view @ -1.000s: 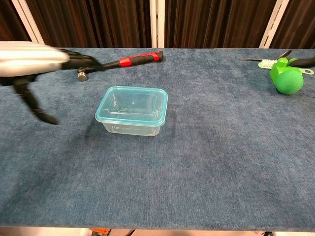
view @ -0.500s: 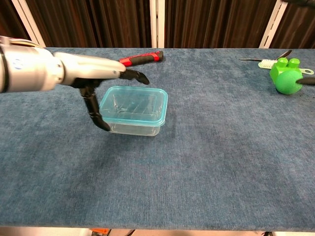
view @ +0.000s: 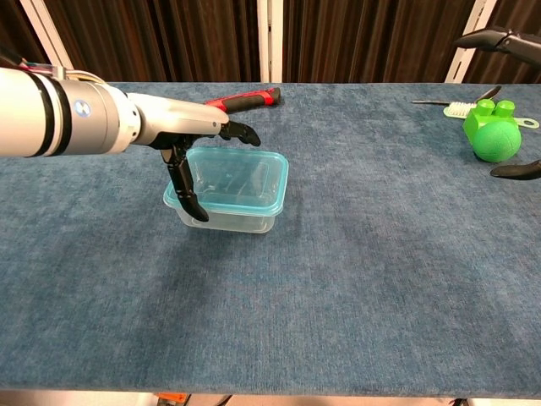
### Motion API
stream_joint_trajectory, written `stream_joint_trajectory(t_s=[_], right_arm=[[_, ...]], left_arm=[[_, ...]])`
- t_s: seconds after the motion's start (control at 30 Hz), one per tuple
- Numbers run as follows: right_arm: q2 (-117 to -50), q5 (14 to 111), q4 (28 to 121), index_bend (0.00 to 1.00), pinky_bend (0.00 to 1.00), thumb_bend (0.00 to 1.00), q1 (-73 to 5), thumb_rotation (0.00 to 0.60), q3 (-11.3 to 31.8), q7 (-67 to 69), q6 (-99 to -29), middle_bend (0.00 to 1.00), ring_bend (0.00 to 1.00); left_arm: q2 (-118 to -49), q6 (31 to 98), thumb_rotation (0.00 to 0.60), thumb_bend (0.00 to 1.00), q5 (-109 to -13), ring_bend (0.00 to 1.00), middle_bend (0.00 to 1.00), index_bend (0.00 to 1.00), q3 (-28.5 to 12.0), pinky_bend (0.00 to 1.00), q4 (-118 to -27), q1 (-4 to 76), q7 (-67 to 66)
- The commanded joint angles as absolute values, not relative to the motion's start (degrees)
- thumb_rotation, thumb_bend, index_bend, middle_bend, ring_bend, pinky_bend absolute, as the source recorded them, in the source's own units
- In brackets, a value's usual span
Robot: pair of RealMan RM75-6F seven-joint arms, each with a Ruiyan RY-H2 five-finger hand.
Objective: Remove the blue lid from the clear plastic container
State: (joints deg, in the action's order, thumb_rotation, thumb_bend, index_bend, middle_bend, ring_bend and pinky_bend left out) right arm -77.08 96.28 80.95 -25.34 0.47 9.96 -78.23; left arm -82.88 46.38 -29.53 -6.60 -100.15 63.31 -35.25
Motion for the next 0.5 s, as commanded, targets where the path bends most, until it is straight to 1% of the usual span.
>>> stream_joint_trajectory(t_s=[0.03,0.33,0.4,0.5], right_arm=[[-77.3,96.4,80.8,0.0,0.0,0.03,-25.4,0.6,0.4,10.0,-78.1,0.0,0.0],[-79.5,98.1,79.5,0.0,0.0,0.03,-26.4,0.6,-0.1,9.8,-76.8,0.0,0.0],[-81.3,98.9,78.4,0.0,0.0,0.03,-27.0,0.6,-0.1,9.7,-76.7,0.0,0.0],[-85.5,99.9,75.3,0.0,0.0,0.03,-28.0,0.6,0.4,9.3,-76.8,0.0,0.0]], left_arm=[[-82.6,46.9,0.6,0.0,-29.0,0.0,0.0,0.0,-6.2,0.0,-100.2,63.6,-34.7],[-82.7,45.0,0.6,0.0,-26.0,0.0,0.0,0.0,-4.8,0.01,-97.8,65.5,-33.6],[-83.5,45.9,0.6,0.0,-26.5,0.01,0.05,0.03,-5.0,0.05,-97.1,65.3,-32.7],[-84.7,48.0,0.6,0.0,-27.9,0.06,0.13,0.11,-4.9,0.11,-96.6,65.0,-32.2]])
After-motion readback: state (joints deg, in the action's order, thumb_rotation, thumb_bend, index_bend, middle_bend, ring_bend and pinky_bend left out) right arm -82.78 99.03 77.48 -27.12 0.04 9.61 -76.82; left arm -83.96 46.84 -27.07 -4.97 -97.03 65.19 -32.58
